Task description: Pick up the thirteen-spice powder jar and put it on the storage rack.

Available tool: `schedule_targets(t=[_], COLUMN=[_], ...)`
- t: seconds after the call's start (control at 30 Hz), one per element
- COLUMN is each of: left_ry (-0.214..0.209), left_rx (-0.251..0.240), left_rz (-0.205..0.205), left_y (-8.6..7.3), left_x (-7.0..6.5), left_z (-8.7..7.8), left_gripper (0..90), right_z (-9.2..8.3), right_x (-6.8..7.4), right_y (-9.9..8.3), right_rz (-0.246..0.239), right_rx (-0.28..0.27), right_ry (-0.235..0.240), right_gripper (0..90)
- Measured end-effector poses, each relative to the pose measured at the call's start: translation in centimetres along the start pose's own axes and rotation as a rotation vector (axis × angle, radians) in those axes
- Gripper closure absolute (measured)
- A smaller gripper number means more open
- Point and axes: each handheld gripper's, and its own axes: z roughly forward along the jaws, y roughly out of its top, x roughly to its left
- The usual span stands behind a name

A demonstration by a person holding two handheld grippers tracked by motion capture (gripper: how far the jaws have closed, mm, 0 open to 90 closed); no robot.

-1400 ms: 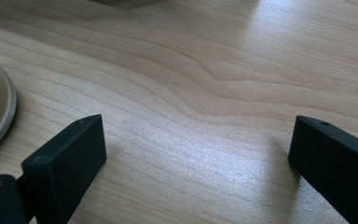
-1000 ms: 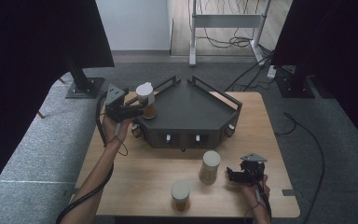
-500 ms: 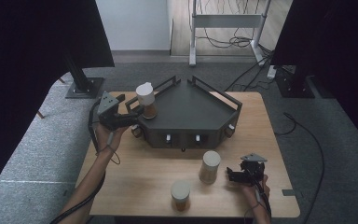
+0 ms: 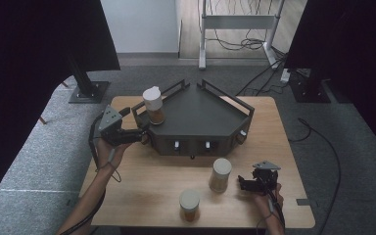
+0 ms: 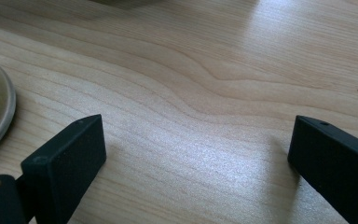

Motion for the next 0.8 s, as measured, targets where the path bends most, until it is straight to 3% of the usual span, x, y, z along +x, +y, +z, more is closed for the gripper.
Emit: schedule_targets(t=[0.33,0.8], left_ry=[-0.009,-0.038], left_rx=[0.029,0.095], left_rz=[-0.003,-0.026], left_y=[-1.2,-3.7], left_x=[0.1,-0.2], left_z=[-1.1,-1.0], left_gripper=[10.4,10.4], right_z=[0.0,0.0], right_x=[0.0,0.0], right_y=[0.0,0.0], right_rz=[0.000,0.000], right_rx=[0.000,-0.001], right_ry=[-0.001,-0.001], right_gripper=[3.4,3.4])
